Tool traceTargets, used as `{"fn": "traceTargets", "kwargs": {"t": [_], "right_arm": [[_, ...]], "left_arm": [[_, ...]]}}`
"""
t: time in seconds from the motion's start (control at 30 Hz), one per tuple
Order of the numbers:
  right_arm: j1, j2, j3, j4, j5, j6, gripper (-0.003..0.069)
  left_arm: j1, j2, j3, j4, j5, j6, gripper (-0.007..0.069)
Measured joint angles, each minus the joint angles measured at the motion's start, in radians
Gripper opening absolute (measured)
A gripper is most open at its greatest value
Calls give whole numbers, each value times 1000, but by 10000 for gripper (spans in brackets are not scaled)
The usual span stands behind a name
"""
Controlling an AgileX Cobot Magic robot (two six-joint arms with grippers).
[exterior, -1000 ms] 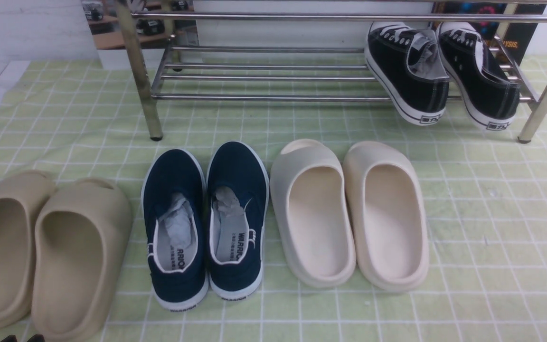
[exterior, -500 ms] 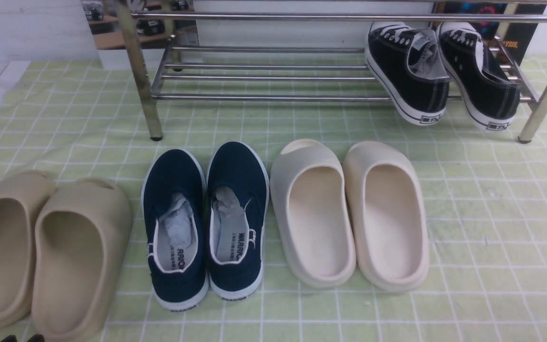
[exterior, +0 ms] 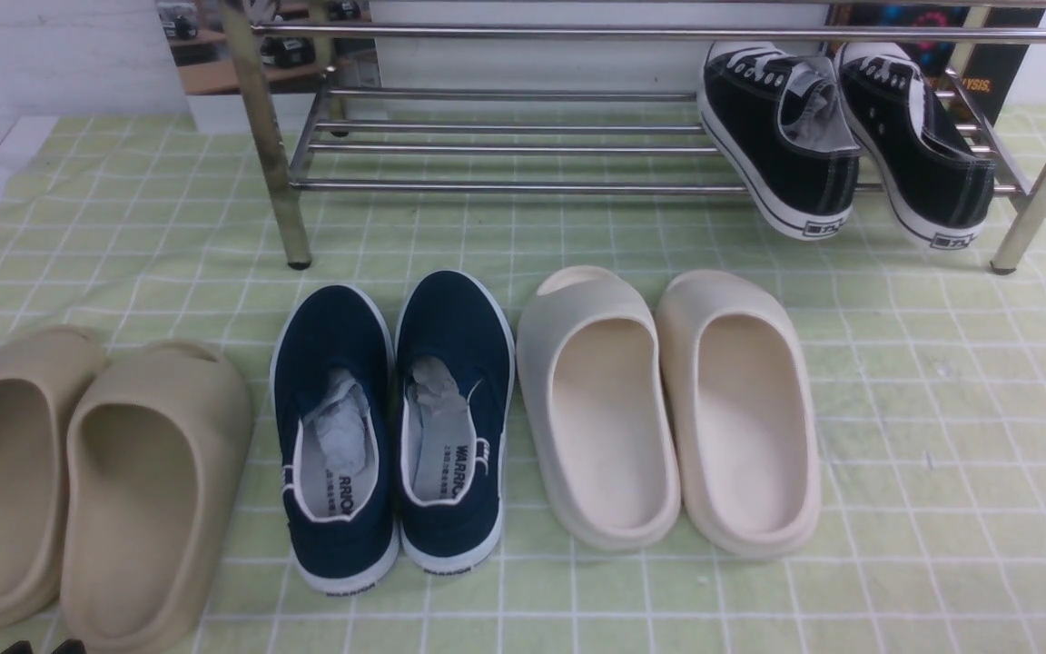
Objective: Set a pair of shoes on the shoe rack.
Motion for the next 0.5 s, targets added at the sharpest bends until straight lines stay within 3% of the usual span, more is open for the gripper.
{"fn": "traceTargets", "kwargs": {"t": [0.5], "right_arm": [[0, 0, 0, 0, 0, 0, 92]], "left_arm": [[0, 0, 0, 0, 0, 0, 240]]}}
